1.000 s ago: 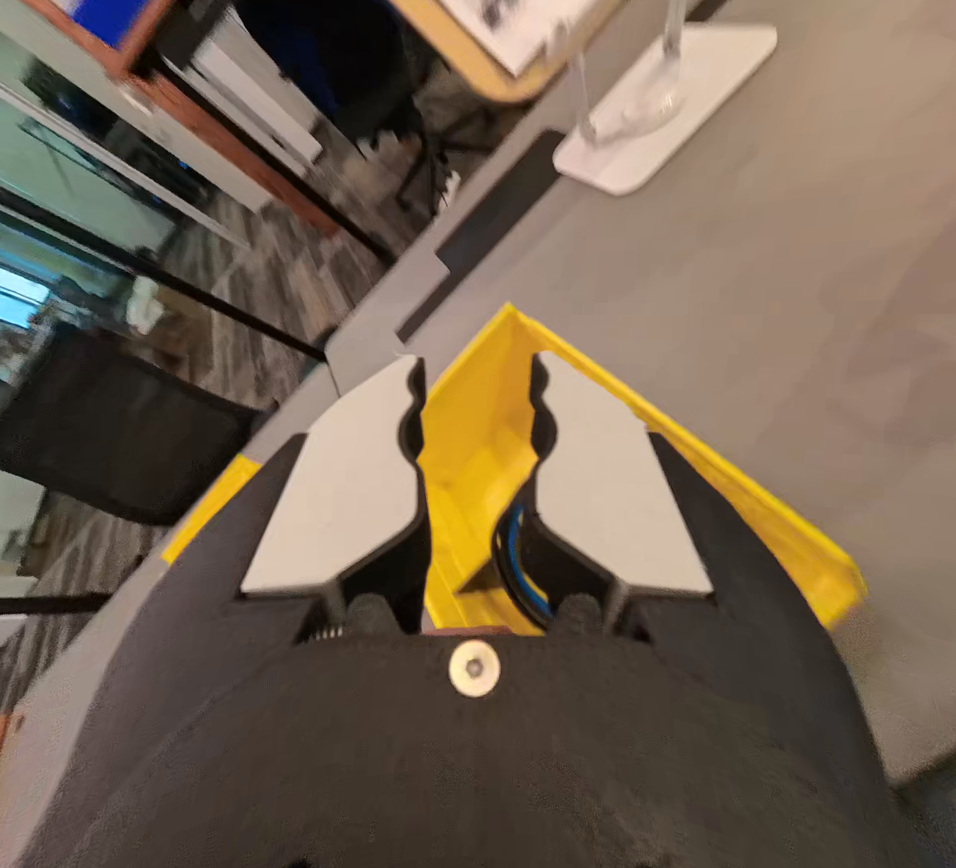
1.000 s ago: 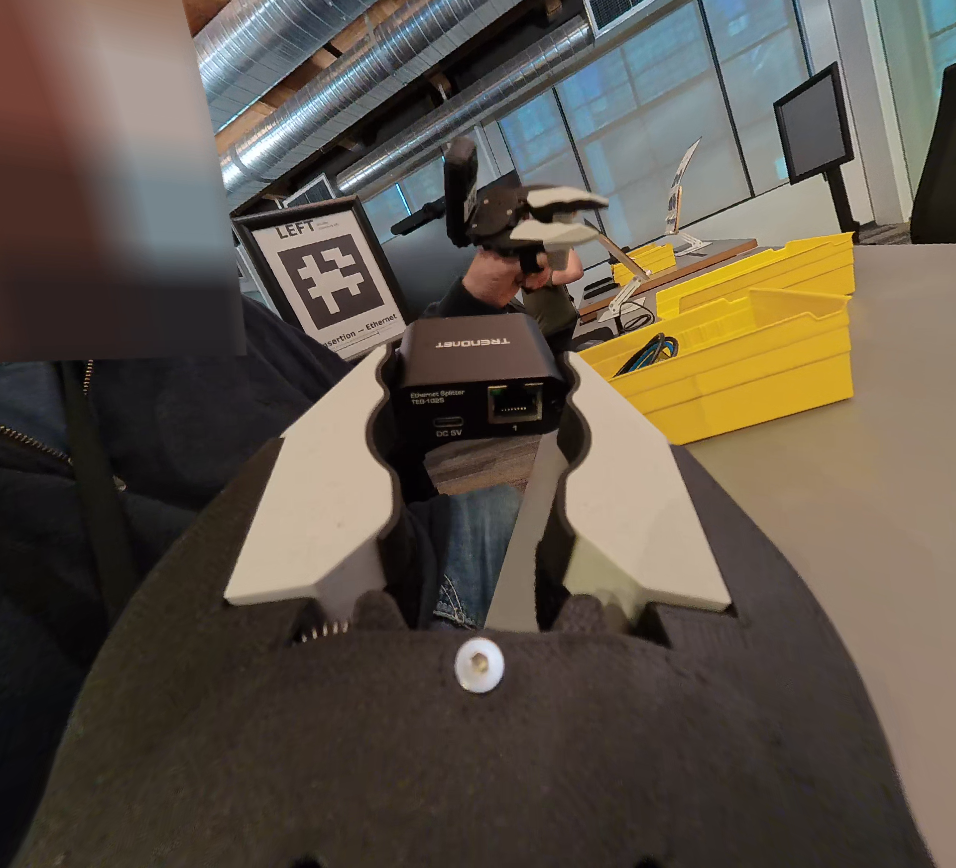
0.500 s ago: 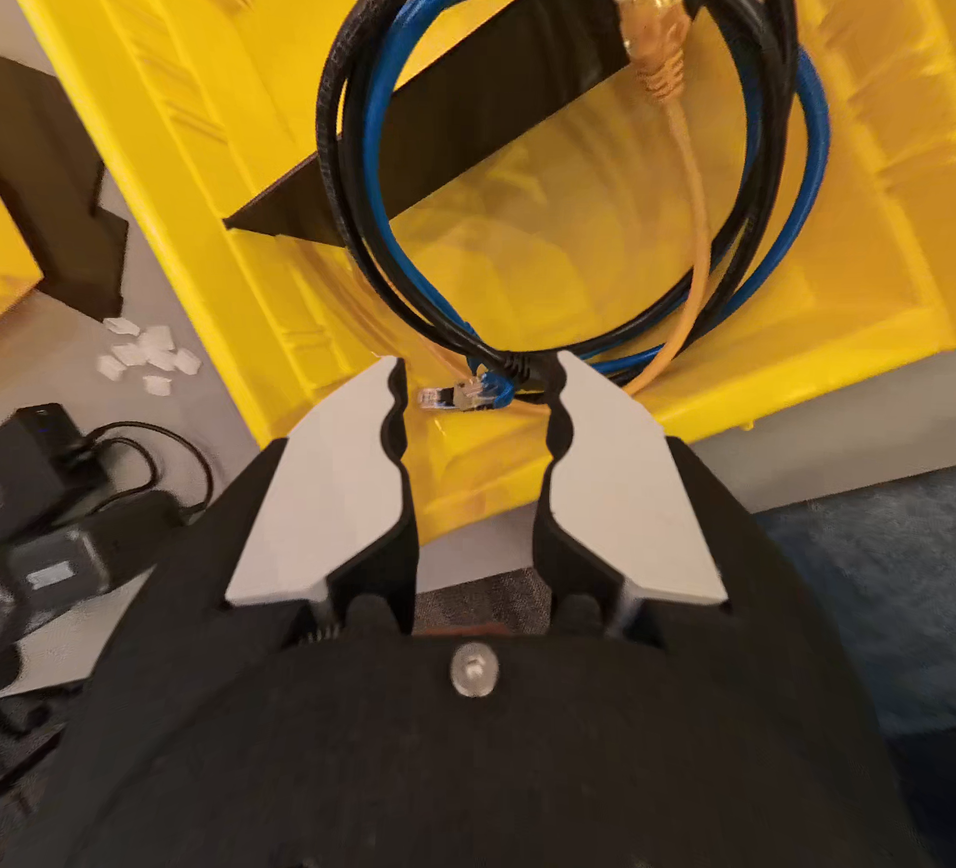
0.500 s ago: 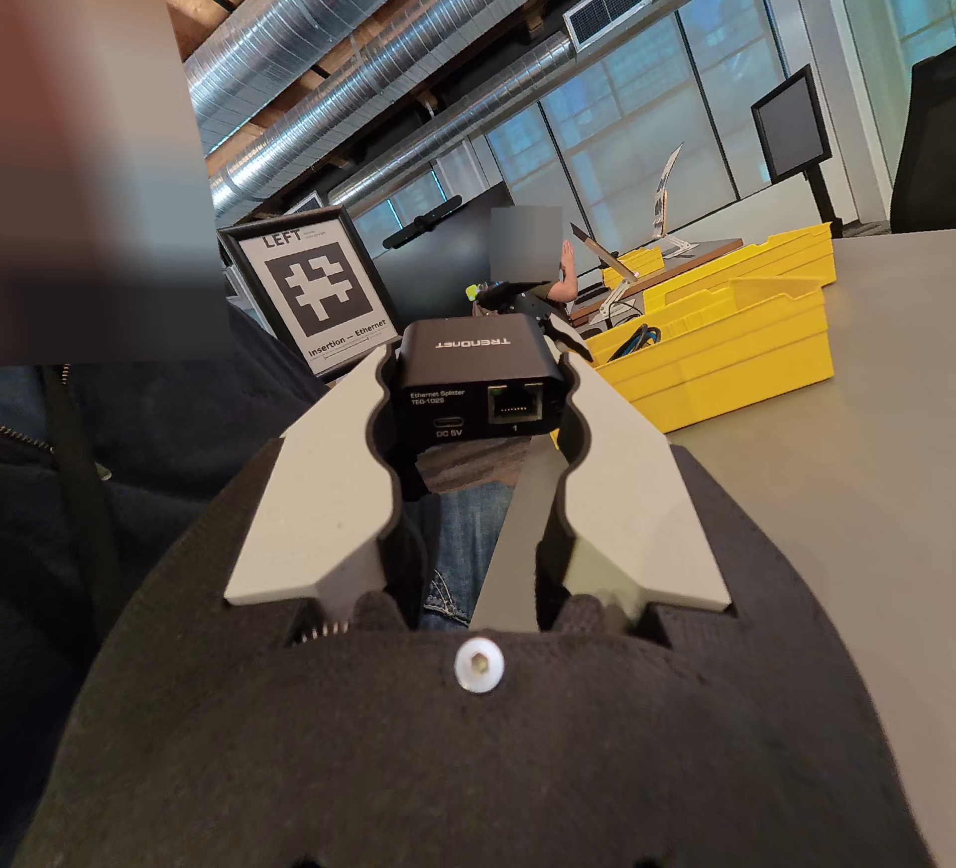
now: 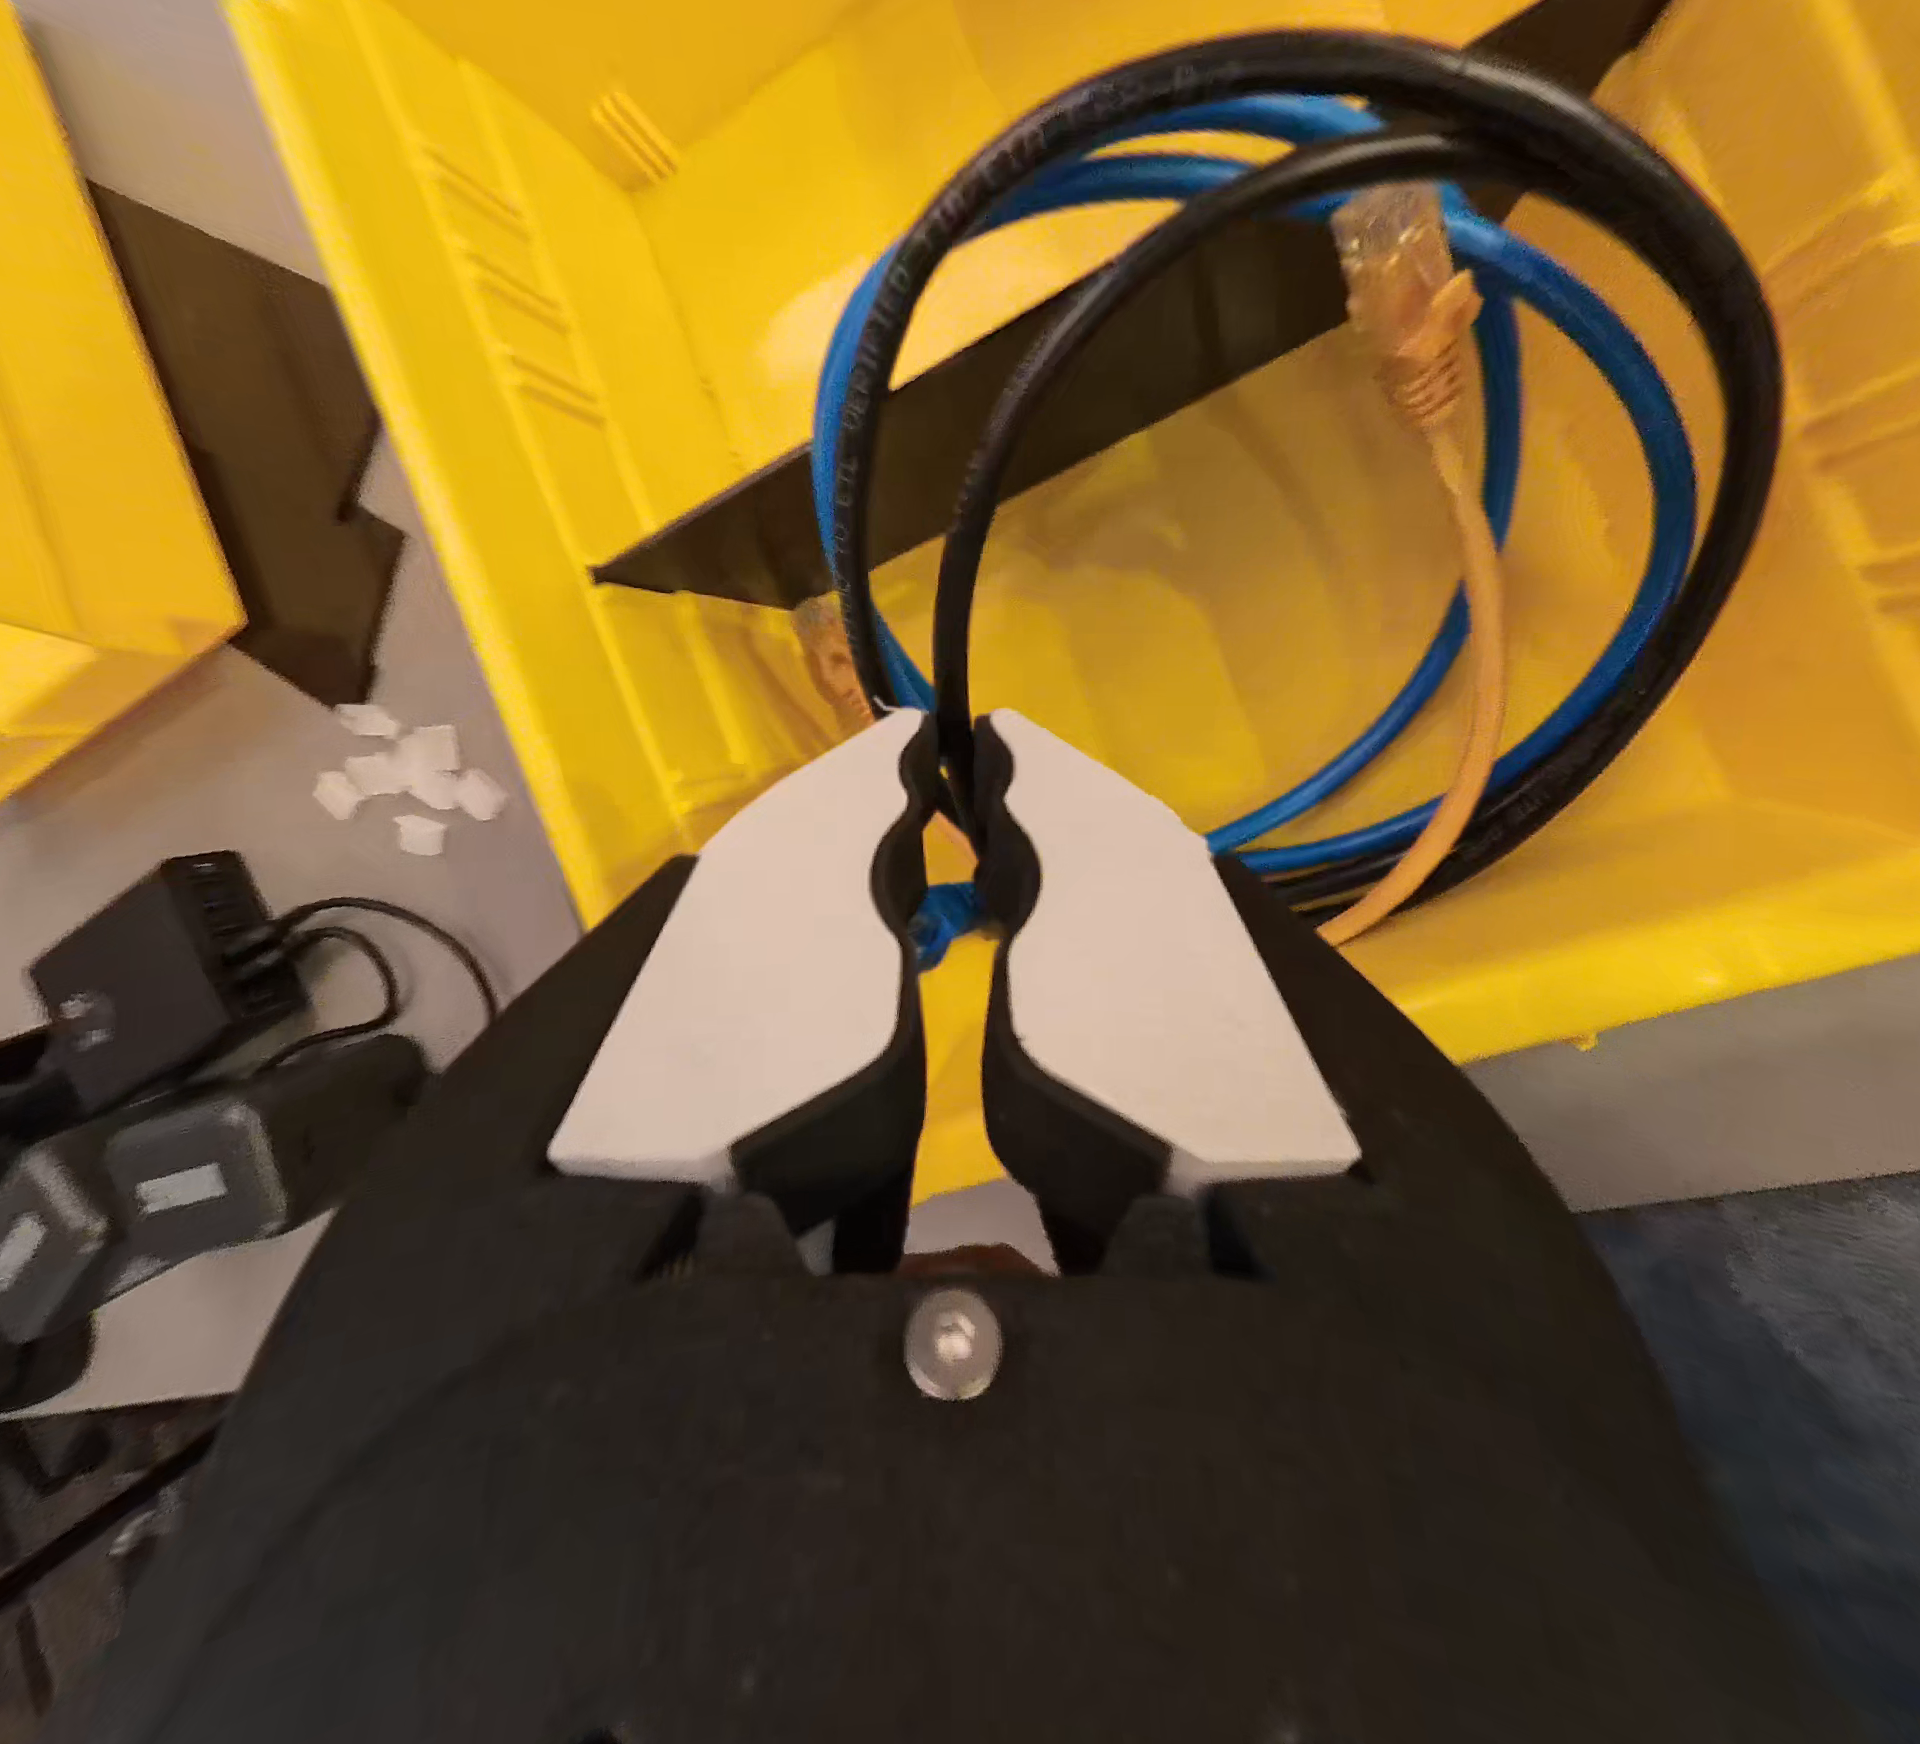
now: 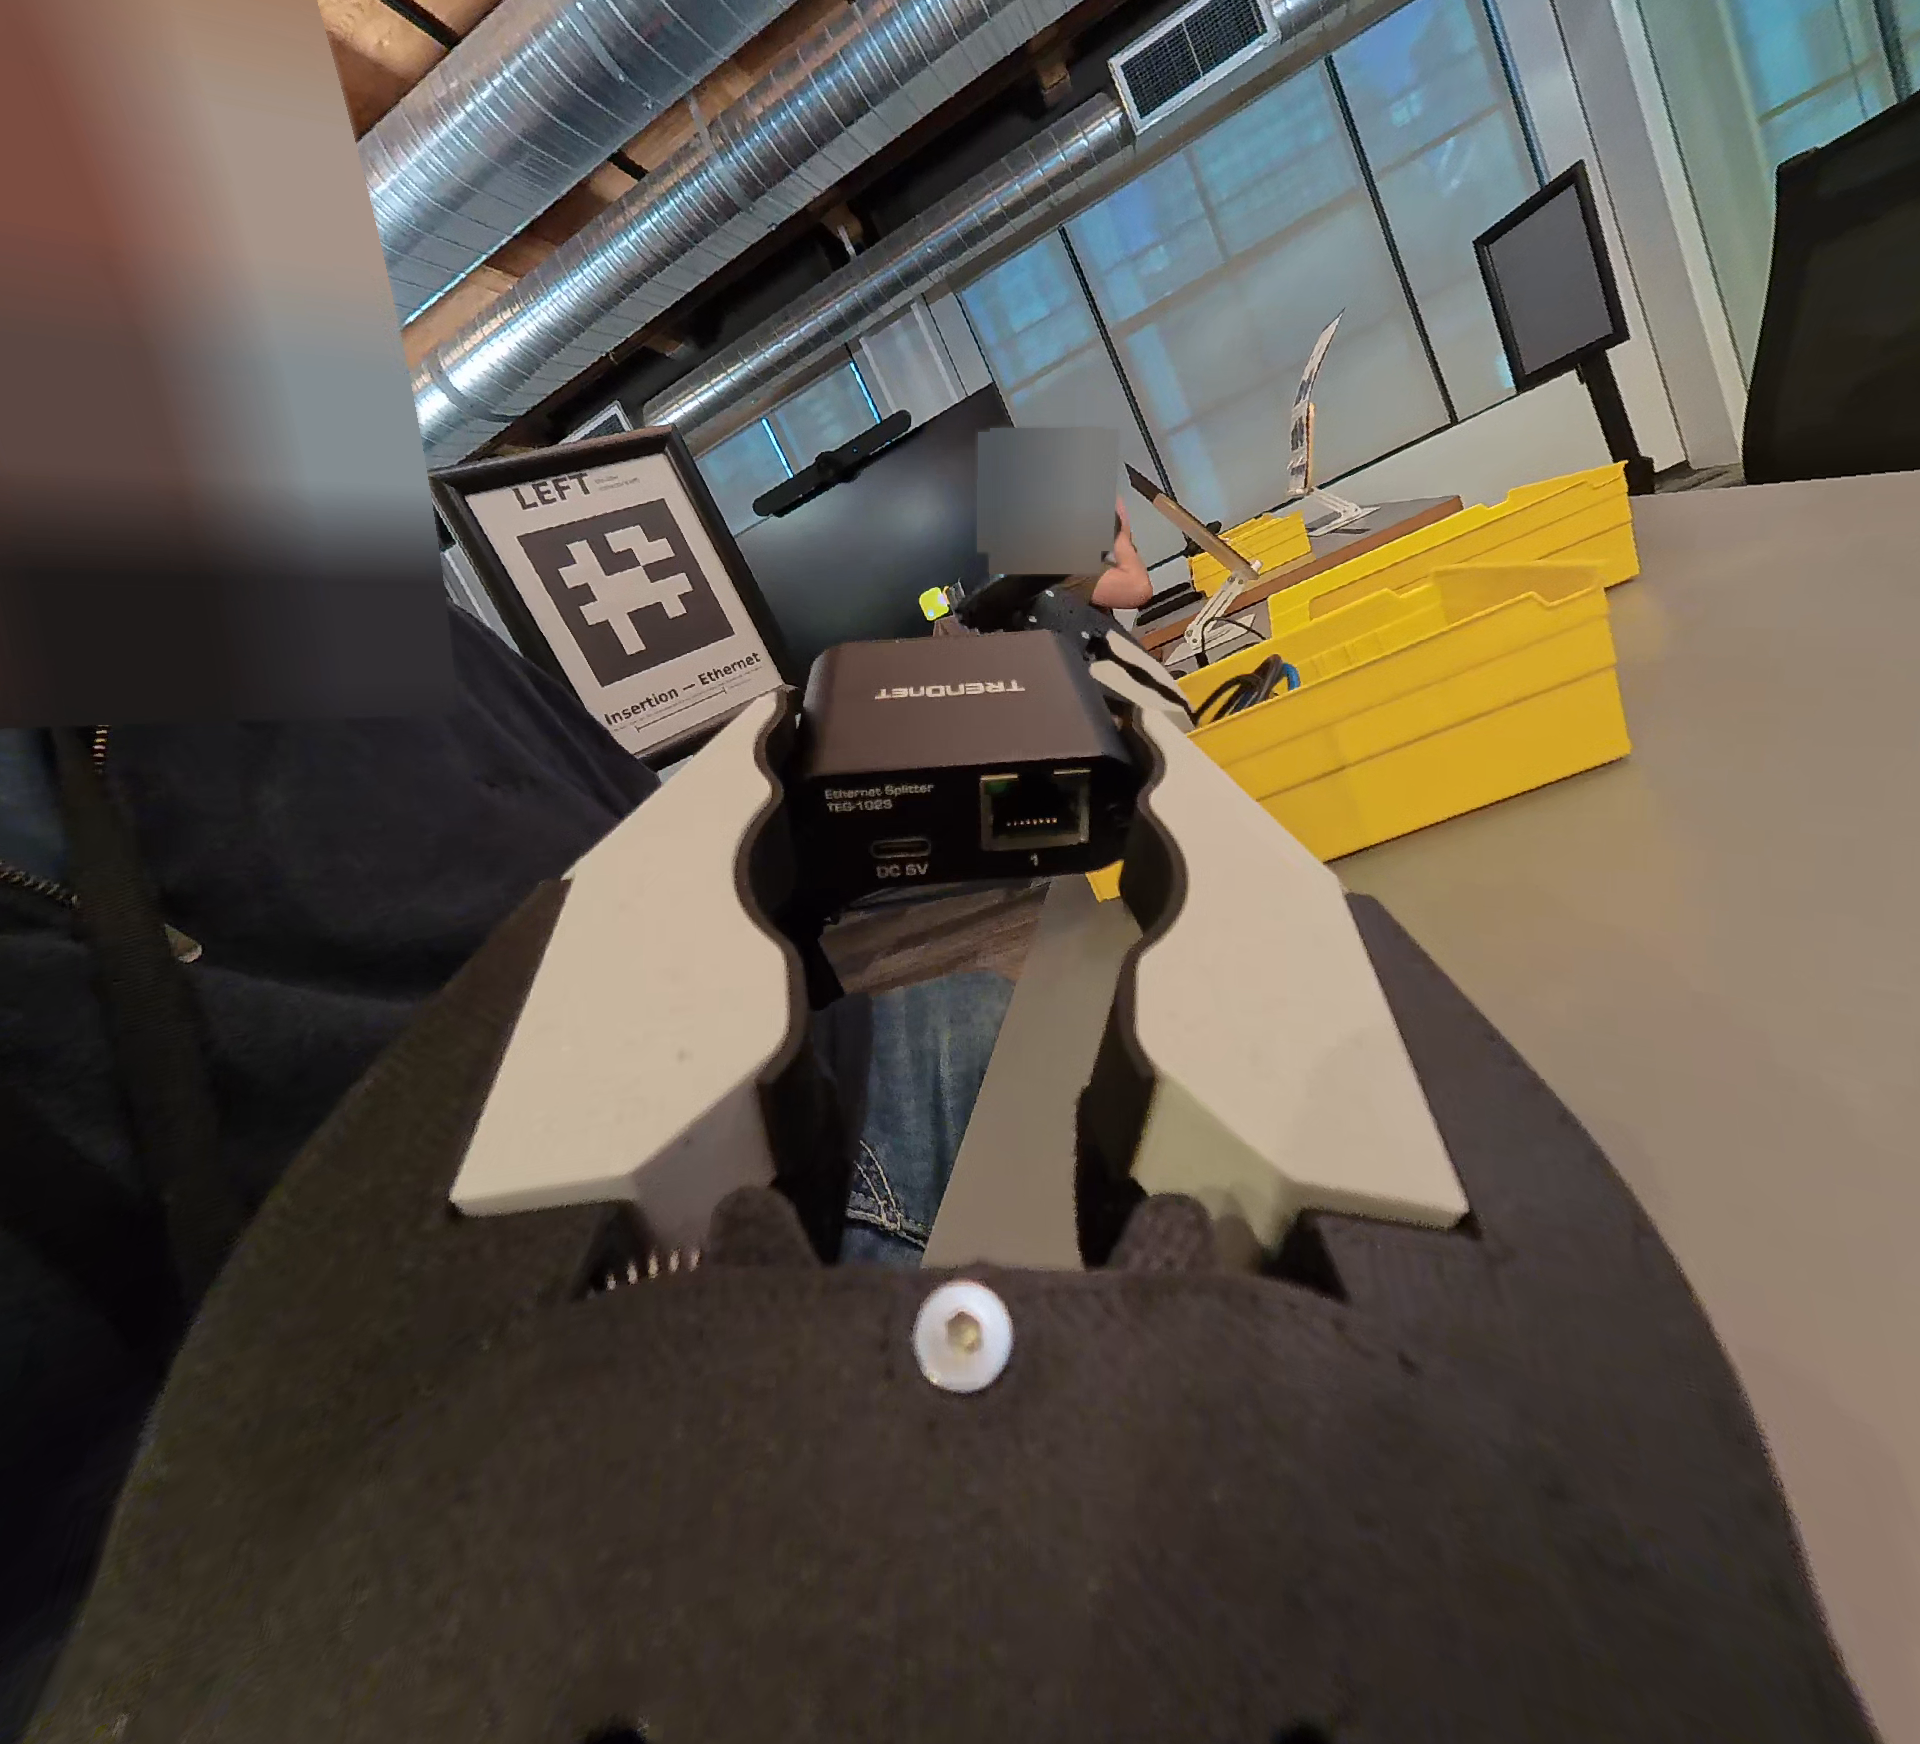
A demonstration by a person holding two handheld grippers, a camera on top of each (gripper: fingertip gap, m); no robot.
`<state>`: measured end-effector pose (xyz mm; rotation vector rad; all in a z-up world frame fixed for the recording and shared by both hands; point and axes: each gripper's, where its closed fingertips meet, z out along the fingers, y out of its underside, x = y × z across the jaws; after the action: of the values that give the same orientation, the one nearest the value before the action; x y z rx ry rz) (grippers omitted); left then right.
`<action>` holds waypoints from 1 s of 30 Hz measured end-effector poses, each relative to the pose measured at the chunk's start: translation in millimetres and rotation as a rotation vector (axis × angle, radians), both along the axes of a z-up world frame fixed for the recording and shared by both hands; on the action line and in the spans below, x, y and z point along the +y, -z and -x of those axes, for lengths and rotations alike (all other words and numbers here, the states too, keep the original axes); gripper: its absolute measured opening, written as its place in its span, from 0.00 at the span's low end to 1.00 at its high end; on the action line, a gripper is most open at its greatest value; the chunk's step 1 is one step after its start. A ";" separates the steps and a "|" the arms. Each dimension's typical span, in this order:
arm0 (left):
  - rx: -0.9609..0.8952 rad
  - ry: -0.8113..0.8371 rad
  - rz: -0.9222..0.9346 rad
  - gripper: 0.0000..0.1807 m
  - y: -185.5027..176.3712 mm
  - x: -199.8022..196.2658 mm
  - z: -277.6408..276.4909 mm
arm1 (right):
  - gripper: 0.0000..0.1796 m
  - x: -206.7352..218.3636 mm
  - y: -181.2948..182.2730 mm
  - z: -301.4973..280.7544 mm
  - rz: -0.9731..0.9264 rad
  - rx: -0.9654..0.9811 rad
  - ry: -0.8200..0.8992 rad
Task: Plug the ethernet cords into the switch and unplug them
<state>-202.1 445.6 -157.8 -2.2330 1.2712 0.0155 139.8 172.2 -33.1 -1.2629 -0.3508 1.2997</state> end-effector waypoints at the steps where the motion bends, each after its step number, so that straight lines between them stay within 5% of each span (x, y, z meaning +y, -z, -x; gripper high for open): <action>1: 0.000 0.013 -0.024 0.03 -6.5 0.1 -0.9 | 0.34 0.2 0.2 0.0 0.001 -0.001 0.000; 20: -0.192 0.145 -0.694 0.03 -204.9 -0.6 -35.7 | 0.34 -0.8 -1.6 -2.3 -0.009 -0.023 0.025; 30: -0.210 0.095 -0.813 0.03 -246.8 6.1 -29.6 | 0.34 -7.0 -3.3 -8.0 -0.021 -0.029 0.048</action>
<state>-172.5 451.7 89.0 -1.4347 1.0065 0.2156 147.8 165.2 -29.8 -1.2666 -0.3519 1.2354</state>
